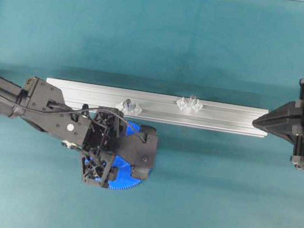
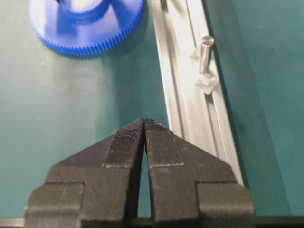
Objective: Insert the large gear onto the shaft.
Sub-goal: 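Close the left gripper on the hub of the blue gear, then lift the blue gear and tilt it upright toward the rail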
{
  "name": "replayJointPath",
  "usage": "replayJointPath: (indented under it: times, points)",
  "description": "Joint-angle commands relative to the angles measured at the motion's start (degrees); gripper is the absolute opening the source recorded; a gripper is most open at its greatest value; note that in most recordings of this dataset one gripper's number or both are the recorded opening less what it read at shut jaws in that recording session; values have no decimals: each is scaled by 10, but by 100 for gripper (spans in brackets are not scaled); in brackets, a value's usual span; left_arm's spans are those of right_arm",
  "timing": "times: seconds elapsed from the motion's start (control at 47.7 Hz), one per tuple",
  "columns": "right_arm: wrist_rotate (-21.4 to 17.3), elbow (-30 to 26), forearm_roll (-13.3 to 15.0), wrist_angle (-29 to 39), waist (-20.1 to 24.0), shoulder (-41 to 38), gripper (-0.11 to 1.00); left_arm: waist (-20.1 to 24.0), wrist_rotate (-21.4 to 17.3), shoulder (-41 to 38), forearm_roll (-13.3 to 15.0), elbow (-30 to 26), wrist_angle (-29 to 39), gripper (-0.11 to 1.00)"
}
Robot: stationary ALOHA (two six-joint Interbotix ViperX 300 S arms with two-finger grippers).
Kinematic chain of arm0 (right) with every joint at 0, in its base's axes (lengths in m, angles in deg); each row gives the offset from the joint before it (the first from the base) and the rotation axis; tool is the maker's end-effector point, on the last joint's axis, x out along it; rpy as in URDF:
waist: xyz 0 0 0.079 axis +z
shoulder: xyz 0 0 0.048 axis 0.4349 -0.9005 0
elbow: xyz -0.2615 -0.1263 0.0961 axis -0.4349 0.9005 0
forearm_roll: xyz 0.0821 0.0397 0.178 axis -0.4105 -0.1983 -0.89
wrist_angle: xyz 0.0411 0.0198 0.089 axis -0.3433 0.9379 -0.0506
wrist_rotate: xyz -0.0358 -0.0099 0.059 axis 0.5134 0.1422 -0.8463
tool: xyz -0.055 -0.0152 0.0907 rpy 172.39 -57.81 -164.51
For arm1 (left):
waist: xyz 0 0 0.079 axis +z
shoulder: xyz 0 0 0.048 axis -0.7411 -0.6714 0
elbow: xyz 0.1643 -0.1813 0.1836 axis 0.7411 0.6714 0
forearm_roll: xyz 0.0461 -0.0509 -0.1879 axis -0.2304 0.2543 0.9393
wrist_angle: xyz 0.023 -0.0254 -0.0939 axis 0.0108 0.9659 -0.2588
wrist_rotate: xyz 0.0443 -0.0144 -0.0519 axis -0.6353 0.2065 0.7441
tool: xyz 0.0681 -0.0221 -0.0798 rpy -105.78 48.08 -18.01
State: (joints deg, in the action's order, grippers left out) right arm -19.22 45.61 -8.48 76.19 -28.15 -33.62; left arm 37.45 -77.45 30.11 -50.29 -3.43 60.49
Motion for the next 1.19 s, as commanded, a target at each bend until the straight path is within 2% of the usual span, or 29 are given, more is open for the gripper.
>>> replayJointPath:
  times: [0.0, 0.67, 0.922, 1.173]
  points:
    - [-5, -5, -2, -4, 1, -2, 10, -16, -4, 9, 2, -9, -5, 80]
    - [-5, 0, -2, -6, 1, -2, 10, -4, -73, 65, 0, -60, -5, 78]
    - [-6, 4, -2, -15, 1, -2, 10, 51, -108, 103, -2, -73, -7, 78]
    - [-6, 5, -2, -15, 1, 3, 10, 100, -190, 93, 0, -114, -8, 78]
